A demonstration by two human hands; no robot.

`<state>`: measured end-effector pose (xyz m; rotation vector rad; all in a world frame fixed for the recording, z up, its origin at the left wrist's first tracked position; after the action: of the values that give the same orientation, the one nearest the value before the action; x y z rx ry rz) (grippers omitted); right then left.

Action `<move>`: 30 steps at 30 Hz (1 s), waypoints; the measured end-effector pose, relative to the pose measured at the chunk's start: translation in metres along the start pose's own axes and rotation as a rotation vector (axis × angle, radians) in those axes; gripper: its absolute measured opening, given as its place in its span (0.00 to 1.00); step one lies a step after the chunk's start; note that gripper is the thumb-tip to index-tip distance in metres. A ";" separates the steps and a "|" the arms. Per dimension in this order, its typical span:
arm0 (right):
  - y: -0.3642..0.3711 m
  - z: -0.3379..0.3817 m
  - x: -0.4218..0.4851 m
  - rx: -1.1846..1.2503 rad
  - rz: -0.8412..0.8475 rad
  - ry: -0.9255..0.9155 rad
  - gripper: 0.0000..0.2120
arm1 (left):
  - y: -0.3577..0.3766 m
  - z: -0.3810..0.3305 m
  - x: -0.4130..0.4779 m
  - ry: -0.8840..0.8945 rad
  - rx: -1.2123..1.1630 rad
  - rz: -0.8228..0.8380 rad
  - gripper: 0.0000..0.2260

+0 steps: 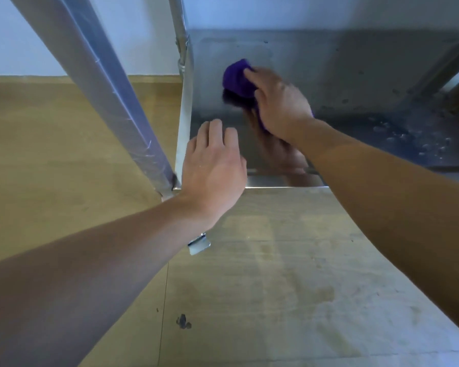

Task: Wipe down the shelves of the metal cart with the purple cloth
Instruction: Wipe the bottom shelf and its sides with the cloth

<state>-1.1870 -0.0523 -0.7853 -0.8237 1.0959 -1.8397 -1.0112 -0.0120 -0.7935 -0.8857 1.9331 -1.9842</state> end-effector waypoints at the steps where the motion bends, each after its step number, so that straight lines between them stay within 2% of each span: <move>1: -0.003 -0.004 0.006 0.009 -0.036 0.102 0.23 | 0.002 0.000 -0.001 0.000 -0.012 -0.010 0.14; 3: -0.002 -0.001 0.012 0.025 -0.063 0.216 0.21 | 0.005 0.002 -0.002 -0.006 -0.015 -0.029 0.14; 4: 0.001 0.008 0.012 0.031 -0.043 0.188 0.21 | 0.006 0.002 -0.002 -0.012 -0.011 -0.035 0.14; 8: 0.023 0.052 0.002 0.108 0.189 -0.193 0.23 | 0.003 0.000 -0.002 -0.022 0.005 -0.052 0.15; 10: 0.024 0.056 0.002 0.119 0.228 -0.270 0.23 | 0.003 0.001 -0.003 -0.020 0.015 -0.055 0.15; 12: 0.019 0.049 0.005 0.101 0.193 -0.256 0.23 | 0.003 0.002 -0.002 -0.017 0.004 -0.047 0.16; 15: 0.008 0.021 0.011 0.047 0.103 -0.123 0.23 | 0.004 0.002 -0.002 -0.002 0.000 -0.027 0.16; 21: -0.038 -0.083 0.013 0.025 -0.119 0.417 0.24 | 0.000 0.001 -0.003 0.031 0.054 0.040 0.16; 24: -0.054 -0.105 -0.002 0.024 -0.166 0.515 0.24 | -0.002 -0.003 -0.002 0.031 0.064 0.070 0.15; 26: -0.047 -0.089 -0.012 0.006 -0.159 0.444 0.24 | -0.003 -0.005 -0.001 0.035 0.083 0.092 0.14; 30: -0.014 -0.019 -0.036 0.013 -0.064 0.121 0.25 | -0.004 -0.007 0.003 0.040 0.143 0.121 0.13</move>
<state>-1.1912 -0.0091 -0.7852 -0.7564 1.1426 -1.9699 -1.0161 -0.0074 -0.7881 -0.6816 1.7925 -2.0528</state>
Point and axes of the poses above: each hand's wrist, its own x-axis towards the middle knuckle, its own y-axis out of the palm, z = x × y, the point moved 3 cm from there along x, towards the middle knuckle, and after that the axes turned 14 degrees about y, right-handed, at the moved point
